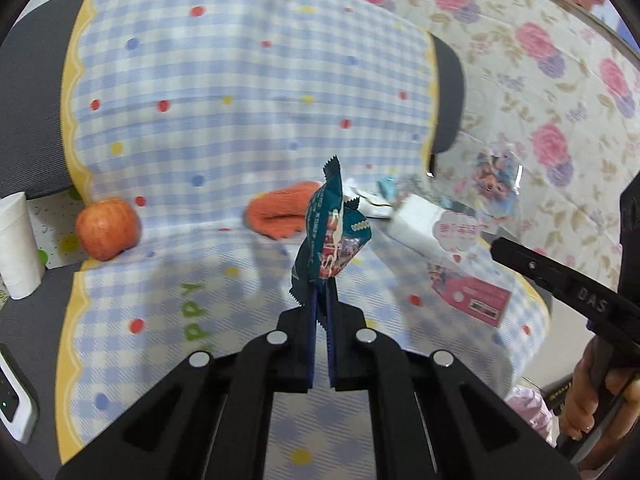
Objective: Collect trash
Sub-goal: 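Carry the bag and wrapper over the pink bin and open both tools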
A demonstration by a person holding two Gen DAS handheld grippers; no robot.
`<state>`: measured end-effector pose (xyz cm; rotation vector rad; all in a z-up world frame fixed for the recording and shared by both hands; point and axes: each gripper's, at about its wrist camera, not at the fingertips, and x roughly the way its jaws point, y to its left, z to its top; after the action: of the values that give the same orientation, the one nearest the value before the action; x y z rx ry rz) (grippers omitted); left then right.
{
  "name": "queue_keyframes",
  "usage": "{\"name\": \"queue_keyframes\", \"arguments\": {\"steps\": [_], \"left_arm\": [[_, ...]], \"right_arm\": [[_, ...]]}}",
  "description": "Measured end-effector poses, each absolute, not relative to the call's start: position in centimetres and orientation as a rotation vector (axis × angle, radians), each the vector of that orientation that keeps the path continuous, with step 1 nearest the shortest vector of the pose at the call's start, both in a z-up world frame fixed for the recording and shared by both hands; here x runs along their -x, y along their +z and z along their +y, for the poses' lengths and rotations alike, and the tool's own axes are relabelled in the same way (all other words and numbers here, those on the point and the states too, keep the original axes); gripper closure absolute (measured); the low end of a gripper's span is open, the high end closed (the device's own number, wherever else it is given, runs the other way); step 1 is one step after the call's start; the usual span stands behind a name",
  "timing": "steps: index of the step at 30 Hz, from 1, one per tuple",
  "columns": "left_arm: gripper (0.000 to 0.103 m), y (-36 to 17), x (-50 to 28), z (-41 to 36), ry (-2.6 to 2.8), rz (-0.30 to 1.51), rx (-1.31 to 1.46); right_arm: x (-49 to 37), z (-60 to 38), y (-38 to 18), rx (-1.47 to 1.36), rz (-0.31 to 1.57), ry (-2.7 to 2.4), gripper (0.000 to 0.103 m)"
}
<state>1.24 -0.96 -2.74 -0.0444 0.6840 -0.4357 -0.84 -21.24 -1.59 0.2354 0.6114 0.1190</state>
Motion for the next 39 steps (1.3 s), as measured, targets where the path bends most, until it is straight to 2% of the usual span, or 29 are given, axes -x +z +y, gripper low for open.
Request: {"name": "queue_keyframes", "arguments": {"steps": [26,39], "left_arm": [[0.101,-3.5,9.8,-14.6,-0.846,0.681,-0.082],[0.101,-6.1,16.1,-21.3,-1.053,0.729,-0.208]], "right_arm": [[18.0,-31.2,-2.4,-0.233,0.629,-0.225,0.1],[26.8,-34.4,-4.4,-0.308,0.674,-0.409,0.099]]}}
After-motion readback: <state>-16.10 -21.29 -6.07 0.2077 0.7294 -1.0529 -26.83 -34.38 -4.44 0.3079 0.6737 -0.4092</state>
